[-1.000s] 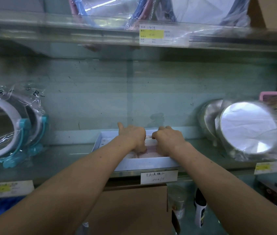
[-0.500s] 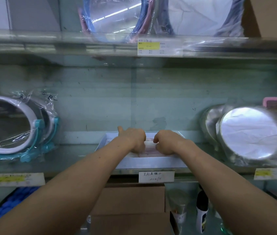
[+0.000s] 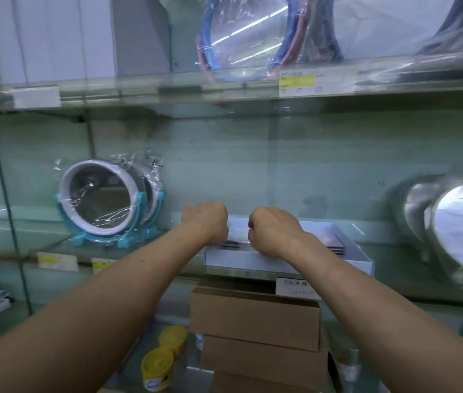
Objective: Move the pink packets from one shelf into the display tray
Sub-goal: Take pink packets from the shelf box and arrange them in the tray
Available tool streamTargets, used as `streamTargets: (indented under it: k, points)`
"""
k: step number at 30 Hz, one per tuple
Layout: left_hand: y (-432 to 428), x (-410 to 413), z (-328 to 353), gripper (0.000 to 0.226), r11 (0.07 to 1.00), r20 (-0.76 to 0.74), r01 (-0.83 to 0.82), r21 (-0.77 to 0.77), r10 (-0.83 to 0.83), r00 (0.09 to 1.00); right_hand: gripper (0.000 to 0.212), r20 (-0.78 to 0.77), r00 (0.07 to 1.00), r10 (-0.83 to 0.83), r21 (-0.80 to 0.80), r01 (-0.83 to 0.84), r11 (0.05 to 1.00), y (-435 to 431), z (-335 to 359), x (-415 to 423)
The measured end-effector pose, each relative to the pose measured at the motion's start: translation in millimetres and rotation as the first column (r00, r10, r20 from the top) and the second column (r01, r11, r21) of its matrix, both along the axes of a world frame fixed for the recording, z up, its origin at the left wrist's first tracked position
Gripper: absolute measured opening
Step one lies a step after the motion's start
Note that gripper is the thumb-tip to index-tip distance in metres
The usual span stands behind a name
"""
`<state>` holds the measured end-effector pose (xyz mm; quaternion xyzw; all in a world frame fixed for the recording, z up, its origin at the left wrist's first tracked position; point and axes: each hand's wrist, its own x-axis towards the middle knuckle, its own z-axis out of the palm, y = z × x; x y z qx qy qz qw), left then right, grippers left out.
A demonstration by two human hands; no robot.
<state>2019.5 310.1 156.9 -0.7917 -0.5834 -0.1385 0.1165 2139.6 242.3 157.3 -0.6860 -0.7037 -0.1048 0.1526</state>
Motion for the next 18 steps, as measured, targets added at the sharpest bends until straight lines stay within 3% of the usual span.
streamTargets:
  k: [12,18]
  points:
    - [-17,-125,5,0.037,0.975,-0.003,-0.223,0.007,0.223,0.975,0.038,0.032,0.979,0.203,0.005,-0.203,0.979,10,7,-112]
    - [-27,-210,0,0.034,0.958,0.007,-0.287,-0.016,0.288,0.958,0.011,0.040,0.954,0.296,0.022,-0.297,0.955,13,6,-197]
